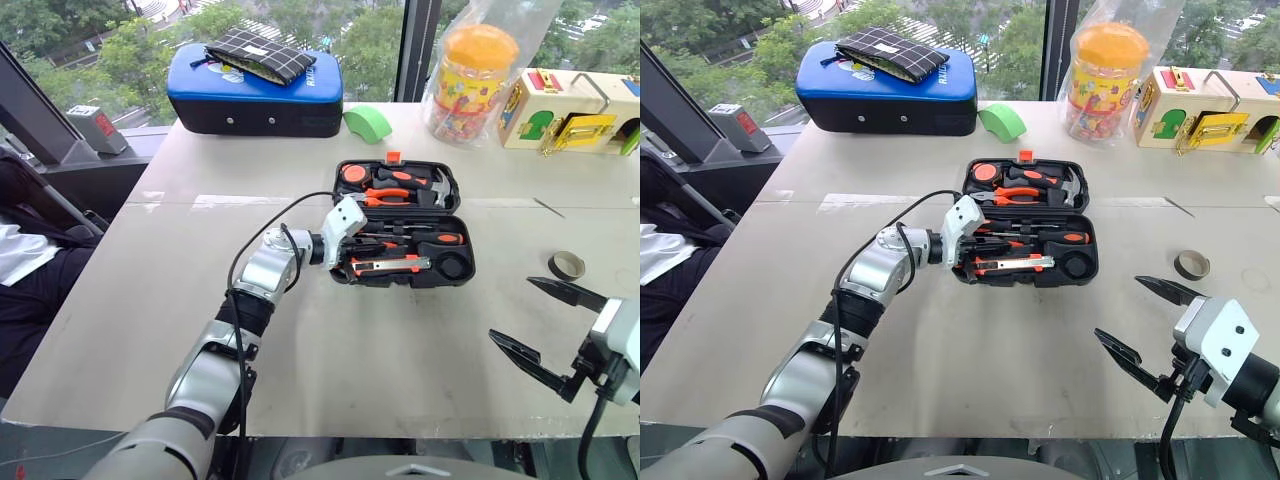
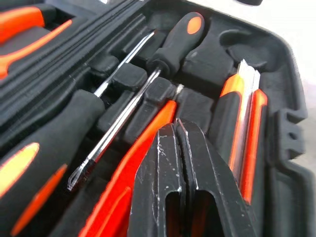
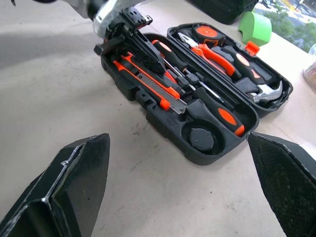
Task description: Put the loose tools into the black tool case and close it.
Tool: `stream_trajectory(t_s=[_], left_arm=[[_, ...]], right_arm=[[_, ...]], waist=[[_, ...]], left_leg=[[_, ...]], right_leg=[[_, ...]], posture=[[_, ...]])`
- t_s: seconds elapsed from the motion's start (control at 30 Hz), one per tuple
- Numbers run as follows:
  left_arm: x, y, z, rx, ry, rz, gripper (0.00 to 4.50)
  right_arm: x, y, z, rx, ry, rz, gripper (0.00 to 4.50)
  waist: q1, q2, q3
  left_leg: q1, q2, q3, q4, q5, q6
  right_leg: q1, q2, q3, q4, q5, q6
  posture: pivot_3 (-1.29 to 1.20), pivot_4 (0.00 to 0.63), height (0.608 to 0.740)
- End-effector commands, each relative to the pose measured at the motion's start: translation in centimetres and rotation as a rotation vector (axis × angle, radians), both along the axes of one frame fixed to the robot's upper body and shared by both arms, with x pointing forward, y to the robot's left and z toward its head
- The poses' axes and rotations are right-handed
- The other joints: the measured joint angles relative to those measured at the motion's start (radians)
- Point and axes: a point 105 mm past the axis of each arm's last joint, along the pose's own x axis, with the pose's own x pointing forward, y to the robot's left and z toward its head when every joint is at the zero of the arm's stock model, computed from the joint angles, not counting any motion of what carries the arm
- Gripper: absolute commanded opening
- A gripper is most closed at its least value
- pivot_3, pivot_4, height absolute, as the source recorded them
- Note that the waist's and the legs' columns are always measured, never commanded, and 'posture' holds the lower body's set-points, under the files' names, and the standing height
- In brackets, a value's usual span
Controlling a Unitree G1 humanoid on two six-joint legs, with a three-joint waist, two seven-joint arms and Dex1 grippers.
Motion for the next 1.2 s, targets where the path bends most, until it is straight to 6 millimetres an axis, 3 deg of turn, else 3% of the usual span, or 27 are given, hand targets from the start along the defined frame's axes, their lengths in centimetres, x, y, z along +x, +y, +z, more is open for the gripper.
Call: stream_trajectory(t_s=[0.03, 0.13, 0.3, 0.4, 0.5, 0.83, 1.0, 1.13, 1.2], left_arm=[[-0.8, -0.1, -2.5, 0.07, 0.007, -0.029, 0.02], [-0.8, -0.1, -1.6, 0.022, -0.024, -0.033, 0.02], [-0.7, -0.5, 3.8, -0.237, -0.019, -0.054, 0.02], [-1.1, -0.7, 5.0, -0.261, 0.006, -0.088, 0.02], [-1.8, -0.9, 4.6, -0.222, 0.039, -0.134, 0.02], [-2.0, -0.8, -0.8, 0.089, 0.024, -0.16, 0.02], [-1.9, -0.7, -2.3, 0.185, -0.003, -0.19, 0.02], [-1.9, -1.0, -2.3, 0.17, -0.037, -0.211, 0.02], [-1.8, -1.4, 0.1, 0.03, -0.05, -0.204, 0.02]], right_arm=[[-0.1, 0.2, 0.4, -0.007, -0.016, 0.015, 4.5], [-0.1, 0.1, 0.5, -0.01, -0.016, 0.013, 4.5], [-0.1, 0.0, 0.5, -0.009, -0.017, 0.013, 4.5], [0.0, 0.0, 0.4, -0.007, -0.017, 0.015, 4.5], [0.1, 0.1, 0.3, -0.003, -0.016, 0.022, 4.5], [0.3, 0.3, 0.3, 0.0, -0.011, 0.023, 4.5], [0.2, 0.2, 0.2, -0.001, -0.003, 0.013, 4.5], [0.4, 0.0, 0.1, -0.003, 0.006, -0.005, 4.5], [0.6, -0.2, 0.2, 0.011, 0.01, -0.037, 4.5]], waist=[[0.0, 0.0, -0.001], [0.0, 0.0, -0.001], [-0.002, -0.001, 0.0], [-0.003, -0.001, 0.001], [-0.003, -0.001, 0.001], [-0.003, -0.001, 0.001], [-0.002, -0.001, 0.0], [-0.002, -0.001, 0.0], [-0.001, -0.001, 0.0]], left_leg=[[0.0, 0.0, 0.0, 0.0, 0.0, 0.0], [0.001, 0.0, 0.0, 0.0, -0.001, 0.001], [0.0, 0.0, 0.0, 0.0, -0.001, 0.001], [-0.001, 0.0, -0.001, 0.0, 0.0, 0.0], [-0.001, 0.0, 0.0, 0.0, 0.0, 0.001], [0.0, 0.0, 0.0, 0.0, 0.0, 0.001], [0.0, 0.0, 0.0, 0.0, 0.0, 0.001], [0.001, 0.0, 0.0, 0.0, -0.001, 0.001], [0.001, 0.0, 0.0, 0.0, -0.001, 0.001]], right_leg=[[0.0, 0.0, 0.0, 0.0, 0.0, 0.0], [0.001, 0.0, 0.0, 0.0, 0.0, 0.0], [0.0, 0.0, 0.0, 0.0, 0.0, 0.0], [-0.001, 0.0, -0.001, 0.0, 0.0, 0.0], [-0.001, 0.001, -0.001, 0.0, 0.0, 0.0], [0.0, 0.001, -0.001, 0.0, 0.0, 0.0], [0.0, 0.001, 0.0, 0.0, 0.0, 0.0], [0.001, 0.001, 0.0, 0.0, 0.0, 0.0], [0.001, 0.001, -0.001, 0.0, 0.0, 0.0]], posture=[[0.0, 0.15, 0.74], [0.0, 0.15, 0.74], [0.0, 0.15, 0.74], [0.0, 0.15, 0.74], [0.0, 0.15, 0.74], [0.0, 0.15, 0.74], [0.0, 0.15, 0.74], [0.0, 0.15, 0.74], [0.0, 0.15, 0.74]])
